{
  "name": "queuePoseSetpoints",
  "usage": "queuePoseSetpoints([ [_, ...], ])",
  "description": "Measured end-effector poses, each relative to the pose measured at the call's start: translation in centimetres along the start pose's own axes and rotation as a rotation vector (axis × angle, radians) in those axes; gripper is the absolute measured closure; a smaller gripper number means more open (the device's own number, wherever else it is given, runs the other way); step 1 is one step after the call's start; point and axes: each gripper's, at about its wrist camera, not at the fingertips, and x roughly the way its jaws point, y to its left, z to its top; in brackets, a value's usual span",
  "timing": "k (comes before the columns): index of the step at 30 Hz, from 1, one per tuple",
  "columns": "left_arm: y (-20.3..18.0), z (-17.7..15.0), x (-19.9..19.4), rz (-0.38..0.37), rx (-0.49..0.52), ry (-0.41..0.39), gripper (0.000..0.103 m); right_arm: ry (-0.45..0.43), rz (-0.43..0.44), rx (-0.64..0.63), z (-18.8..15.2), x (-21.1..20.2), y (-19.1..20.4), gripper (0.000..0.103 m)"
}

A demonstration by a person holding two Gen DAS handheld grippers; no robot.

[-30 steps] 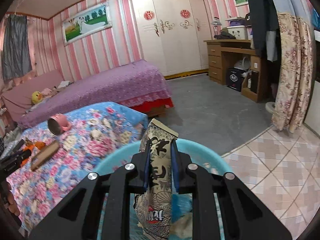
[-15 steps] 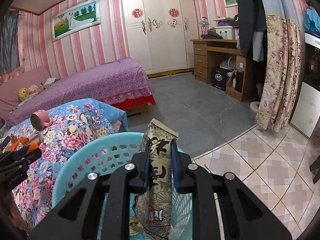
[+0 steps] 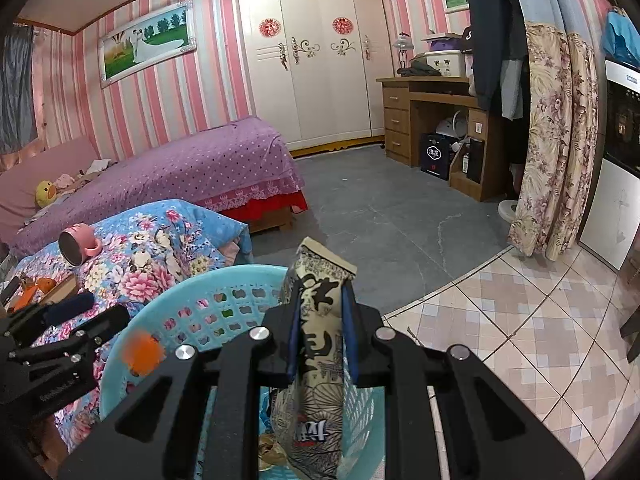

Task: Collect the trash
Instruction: 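Open both tools to drop the snack bag and orange bowl into the basket, then move the left tool to the brown paper cup and grasp it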

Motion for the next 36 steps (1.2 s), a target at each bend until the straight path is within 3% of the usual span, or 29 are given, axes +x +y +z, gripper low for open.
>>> queuePoseSetpoints([
  [3, 0.8, 0.3, -0.3, 0.032, 0.0, -0.017, 0.02, 0.001, -0.002, 0.005, 0.0, 0.1, -0.1, 0.084],
  [7, 3.0, 0.5, -0.9, 0.082, -0.008, -0.04, 0.013, 0.0, -0.004, 0.003, 0.0, 0.1, -0.1, 0.084],
  [17, 7.8, 0.4, -2.6, 0.163, -0.072, -0.054, 0.009, 0.002, -0.019, -0.006, 0.0, 0.1, 0.7, 0.079],
  [18, 8.1, 0.3, -2.8, 0.17, -0.076, -0.056, 0.008, 0.005, -0.023, -0.011, -0.1, 0.2, 0.9, 0.077],
  [20, 8.9, 0.2, -3.2, 0.177, -0.092, -0.058, 0.008, 0.012, -0.031, -0.019, -0.1, 0.3, 1.7, 0.05],
  [24, 10.3, 0.0, -4.1, 0.195, -0.102, -0.065, 0.007, 0.034, -0.05, -0.046, -0.3, 0.8, 3.2, 0.032],
  [26, 11.3, -0.1, -4.9, 0.208, -0.104, -0.076, 0.007, 0.039, -0.064, -0.049, -0.4, 1.0, 3.7, 0.017],
  [30, 13.3, -0.4, -5.9, 0.226, -0.12, -0.08, 0.006, 0.034, -0.076, -0.046, -0.4, 0.7, 4.7, 0.007],
  [36, 16.8, -1.3, -7.3, 0.264, -0.145, -0.078, 0.006, 0.006, -0.095, -0.059, 0.0, 0.2, 7.6, 0.005],
])
